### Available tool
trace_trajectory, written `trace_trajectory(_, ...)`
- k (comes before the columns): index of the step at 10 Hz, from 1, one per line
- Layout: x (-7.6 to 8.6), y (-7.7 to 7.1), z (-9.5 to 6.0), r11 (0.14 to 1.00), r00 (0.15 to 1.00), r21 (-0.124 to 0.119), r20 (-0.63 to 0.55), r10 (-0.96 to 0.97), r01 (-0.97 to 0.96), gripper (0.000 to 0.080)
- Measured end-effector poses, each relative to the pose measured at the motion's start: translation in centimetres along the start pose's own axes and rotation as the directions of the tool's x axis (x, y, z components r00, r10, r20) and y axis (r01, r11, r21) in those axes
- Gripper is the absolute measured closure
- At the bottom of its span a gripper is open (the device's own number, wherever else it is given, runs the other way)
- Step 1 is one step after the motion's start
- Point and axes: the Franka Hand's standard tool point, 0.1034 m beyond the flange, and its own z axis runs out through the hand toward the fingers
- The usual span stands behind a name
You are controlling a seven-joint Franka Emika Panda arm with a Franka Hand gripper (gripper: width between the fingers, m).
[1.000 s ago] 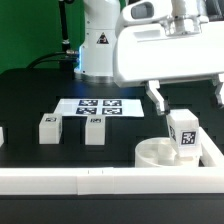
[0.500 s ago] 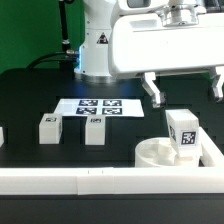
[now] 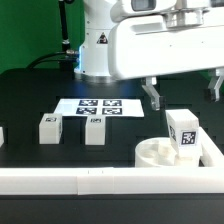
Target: Assemble stool
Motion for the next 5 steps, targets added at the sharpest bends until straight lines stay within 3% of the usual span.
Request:
trace_trajectory(2, -0.75, -0.78, 0.02, 0.999, 0.983, 0.039, 0.183, 0.002, -0.010, 0.0151)
trace_trajectory(3, 0.08, -0.58, 0.16, 0.998, 0.986, 0.044, 0.159, -0.058, 0.052, 0.0151)
trace_trajectory(5, -0.10, -0.30, 0.94, 0.985, 0.976, 0.056, 0.135, -0.172, 0.166, 0.0151)
